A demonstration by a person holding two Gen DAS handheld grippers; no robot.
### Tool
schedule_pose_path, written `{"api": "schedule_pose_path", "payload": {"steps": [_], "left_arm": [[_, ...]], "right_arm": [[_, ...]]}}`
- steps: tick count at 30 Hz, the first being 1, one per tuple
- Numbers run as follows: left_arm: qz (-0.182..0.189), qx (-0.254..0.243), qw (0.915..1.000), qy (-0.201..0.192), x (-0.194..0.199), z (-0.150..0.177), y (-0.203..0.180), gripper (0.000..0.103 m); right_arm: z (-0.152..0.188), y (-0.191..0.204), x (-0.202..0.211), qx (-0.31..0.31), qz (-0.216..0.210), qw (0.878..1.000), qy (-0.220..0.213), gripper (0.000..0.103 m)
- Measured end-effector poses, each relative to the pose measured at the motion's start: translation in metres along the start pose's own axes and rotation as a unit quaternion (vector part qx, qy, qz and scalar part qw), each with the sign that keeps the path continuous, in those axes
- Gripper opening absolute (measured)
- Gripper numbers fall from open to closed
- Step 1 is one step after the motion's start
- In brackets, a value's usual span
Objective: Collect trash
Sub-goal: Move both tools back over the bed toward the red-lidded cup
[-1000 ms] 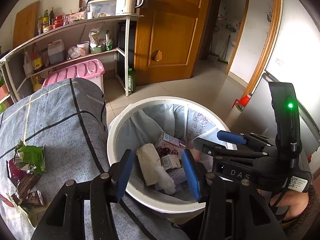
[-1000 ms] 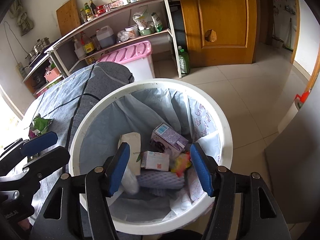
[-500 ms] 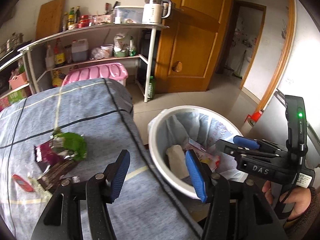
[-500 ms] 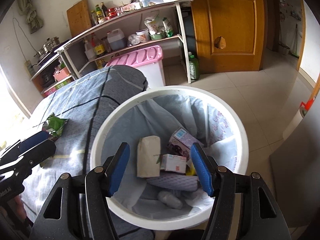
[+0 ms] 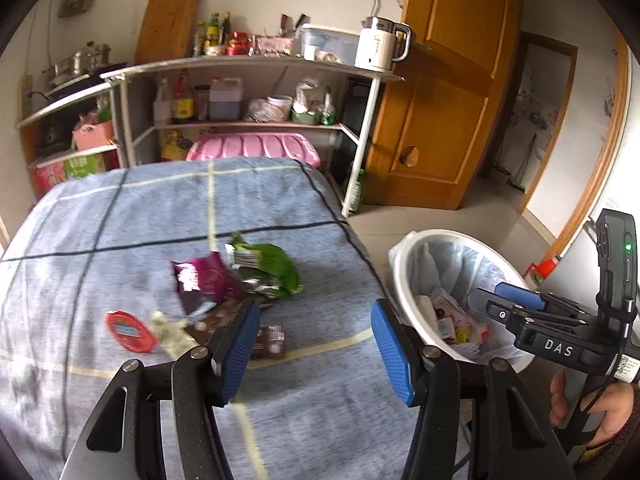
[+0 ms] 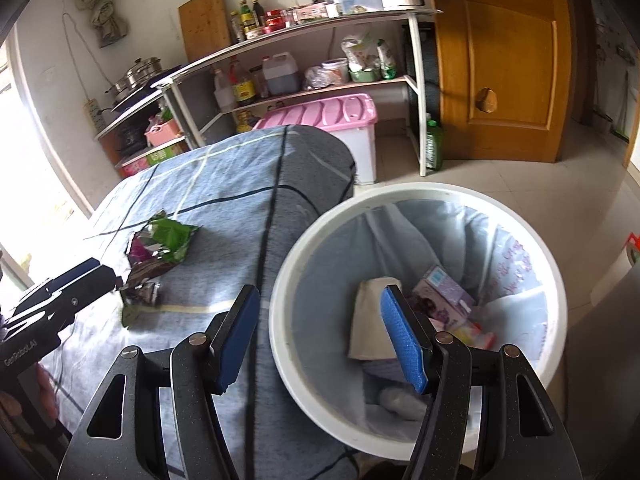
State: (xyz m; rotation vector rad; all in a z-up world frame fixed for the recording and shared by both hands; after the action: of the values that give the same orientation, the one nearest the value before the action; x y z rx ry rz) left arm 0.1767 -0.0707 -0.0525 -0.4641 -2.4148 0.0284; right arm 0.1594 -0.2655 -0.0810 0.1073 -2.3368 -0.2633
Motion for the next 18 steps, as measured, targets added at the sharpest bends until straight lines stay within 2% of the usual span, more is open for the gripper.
{"api": "schedule_pose_path", "payload": {"steps": [9, 18], "left_arm": [[-0.053, 0.037, 0.9979, -0.008, 0.018, 0.003, 0.066, 0.058], [-0.084, 0.072, 0.9937, 0.018, 0.009, 0.018, 0.124, 0.058]], "right_arm": [[0.003, 0.053, -0.02, 0.037, -0.037, 0.999, 0.015, 0.064], [0.01, 0.111, -0.047, 0.081, -0.076, 0.993, 0.047, 0.064]]}}
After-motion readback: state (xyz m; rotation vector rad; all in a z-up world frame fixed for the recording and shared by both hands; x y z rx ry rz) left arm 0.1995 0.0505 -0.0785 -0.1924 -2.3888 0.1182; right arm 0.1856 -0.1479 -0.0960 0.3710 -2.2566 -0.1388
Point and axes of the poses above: each gripper's, at about its wrist camera, not at the fingertips, and x roughly against the way its jaws point, y to its left, z to its underside, the point moved 8 cm from there along -x, roughly the way its jaws point, and after that the axes turned 2 degrees about -y, right-handed, at the moved point
